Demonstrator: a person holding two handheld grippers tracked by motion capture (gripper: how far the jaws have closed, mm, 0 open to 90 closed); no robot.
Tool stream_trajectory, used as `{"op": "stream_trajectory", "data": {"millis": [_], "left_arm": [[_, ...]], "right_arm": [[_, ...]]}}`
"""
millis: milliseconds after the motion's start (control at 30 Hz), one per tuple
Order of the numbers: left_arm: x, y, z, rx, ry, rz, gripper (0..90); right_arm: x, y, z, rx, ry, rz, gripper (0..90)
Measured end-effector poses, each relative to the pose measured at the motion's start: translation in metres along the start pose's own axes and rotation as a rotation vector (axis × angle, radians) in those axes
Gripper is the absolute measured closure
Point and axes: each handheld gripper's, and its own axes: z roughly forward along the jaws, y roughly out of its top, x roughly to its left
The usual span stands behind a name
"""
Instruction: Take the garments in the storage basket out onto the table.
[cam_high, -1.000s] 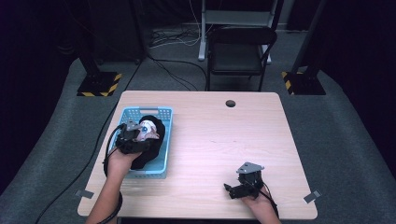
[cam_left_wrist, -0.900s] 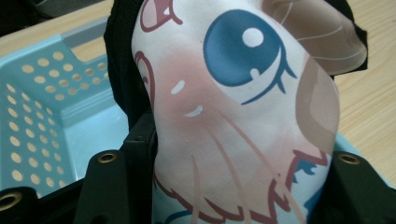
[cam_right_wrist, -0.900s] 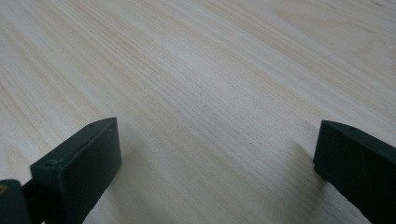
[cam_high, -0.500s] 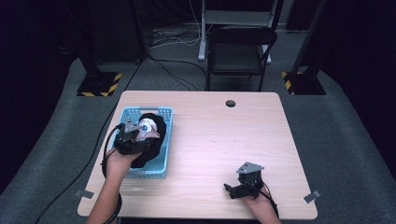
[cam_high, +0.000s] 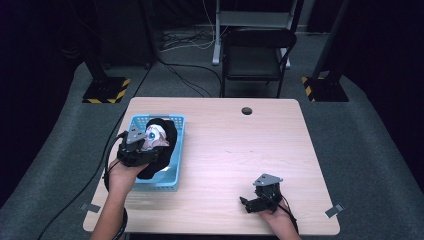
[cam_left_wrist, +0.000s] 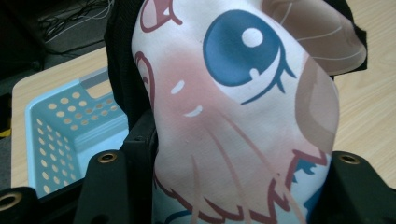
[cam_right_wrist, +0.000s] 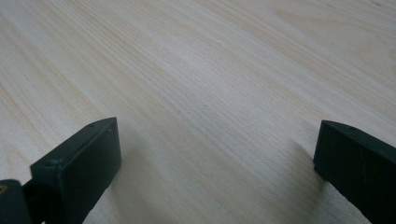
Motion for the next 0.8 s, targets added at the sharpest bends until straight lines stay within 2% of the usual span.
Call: {"op": "stream_trajectory", "data": {"millis": [567, 800], "left_arm": [[-0.025, 0.011, -0.011, -0.024, -0.049, 0.075, 41.8], [-0.036, 0.014, -0.012, -0.025, -0.083, 0.105, 41.8]], "right_arm": [[0.0, 0.0, 0.0, 0.0, 0.0, -0.001, 0.2], [0.0, 0.0, 0.0, 0.0, 0.0, -0.001, 0.2]]}}
